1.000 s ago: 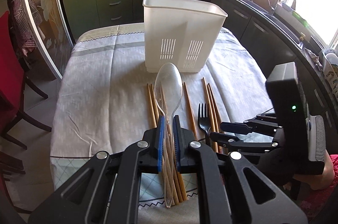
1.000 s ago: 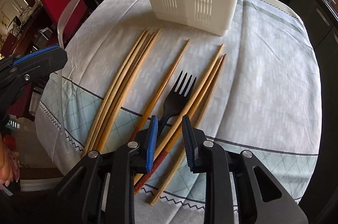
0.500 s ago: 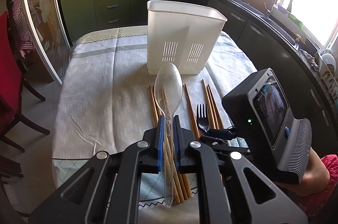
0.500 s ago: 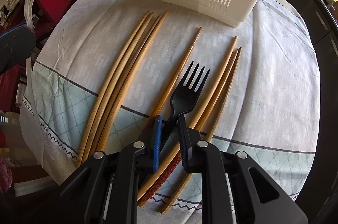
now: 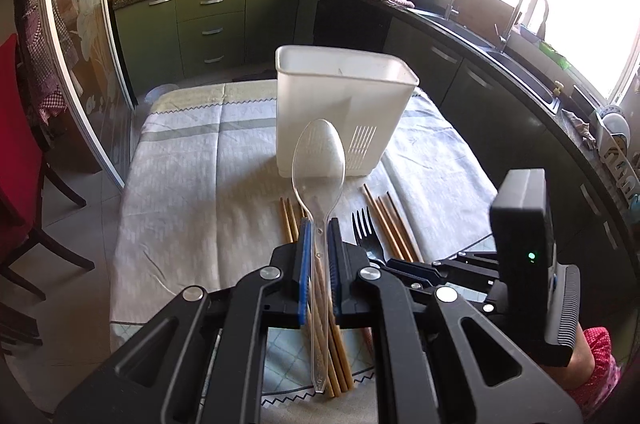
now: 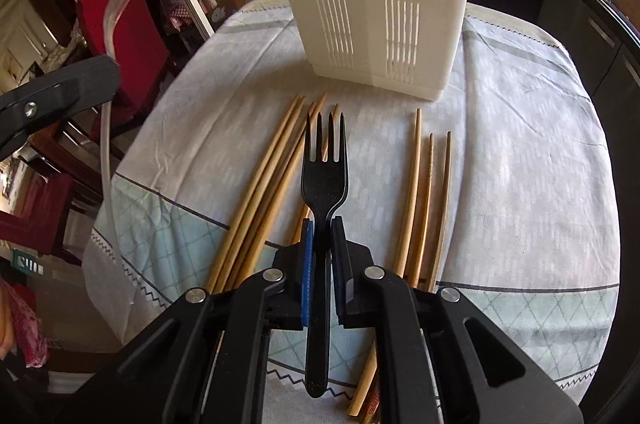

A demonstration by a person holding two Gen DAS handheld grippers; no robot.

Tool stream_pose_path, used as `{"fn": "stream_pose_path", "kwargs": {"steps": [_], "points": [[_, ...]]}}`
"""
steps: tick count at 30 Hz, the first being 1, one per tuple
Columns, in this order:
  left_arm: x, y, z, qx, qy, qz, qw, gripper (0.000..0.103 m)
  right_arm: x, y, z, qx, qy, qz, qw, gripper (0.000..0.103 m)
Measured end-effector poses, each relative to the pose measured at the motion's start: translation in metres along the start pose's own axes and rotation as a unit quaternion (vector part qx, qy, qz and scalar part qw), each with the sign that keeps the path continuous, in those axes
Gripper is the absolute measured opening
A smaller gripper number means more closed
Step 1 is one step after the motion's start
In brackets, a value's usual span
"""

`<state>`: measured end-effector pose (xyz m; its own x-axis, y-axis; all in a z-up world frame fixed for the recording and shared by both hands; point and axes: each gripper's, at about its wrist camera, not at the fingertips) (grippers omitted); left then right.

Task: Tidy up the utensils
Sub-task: 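Carry the spoon over the white holder and release it inside with the left gripper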

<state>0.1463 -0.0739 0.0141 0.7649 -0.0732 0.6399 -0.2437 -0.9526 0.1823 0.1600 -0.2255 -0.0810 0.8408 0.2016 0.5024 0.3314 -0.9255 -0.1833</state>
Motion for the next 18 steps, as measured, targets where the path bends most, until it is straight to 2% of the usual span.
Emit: {"fn": "stream_pose_path", "kwargs": {"steps": [4, 8, 11, 14, 16, 18], "points": [[0.038, 0.008, -0.020, -0.015, 0.057, 0.001, 0.9983, 0.008, -0.003, 0.012, -0.042, 0.031, 0.074, 0.016, 0.997, 0.010], [0.088, 0.019, -0.034, -0.024, 0.140, -0.003, 0.9899, 0.008, -0.007, 0.024, -0.073, 0.046, 0.127, 0.028, 0.990, 0.010], [0.123, 0.025, -0.030, -0.025, 0.199, -0.011, 0.9796, 0.008, -0.008, 0.035, -0.084, 0.060, 0.140, 0.038, 0.988, 0.010], [0.146, 0.030, -0.019, -0.008, 0.256, -0.014, 0.9664, 0.008, -0.010, 0.043, -0.088, 0.067, 0.144, 0.043, 0.986, 0.010], [0.156, 0.031, -0.005, 0.004, 0.277, -0.014, 0.9609, 0.008, -0.009, 0.045, -0.086, 0.065, 0.150, 0.045, 0.986, 0.010], [0.162, 0.031, 0.012, 0.011, 0.284, -0.013, 0.9587, 0.008, -0.008, 0.051, -0.088, 0.064, 0.155, 0.046, 0.985, 0.010]]}}
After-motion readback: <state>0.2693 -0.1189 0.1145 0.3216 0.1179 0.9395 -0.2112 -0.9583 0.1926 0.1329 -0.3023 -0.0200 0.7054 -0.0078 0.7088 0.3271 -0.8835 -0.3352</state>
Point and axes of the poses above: each gripper's, at about its wrist camera, not at the fingertips, and z roughly the way its jaws point, y to its right, x to its top, and after that the axes turned 4 degrees about -z, right-handed
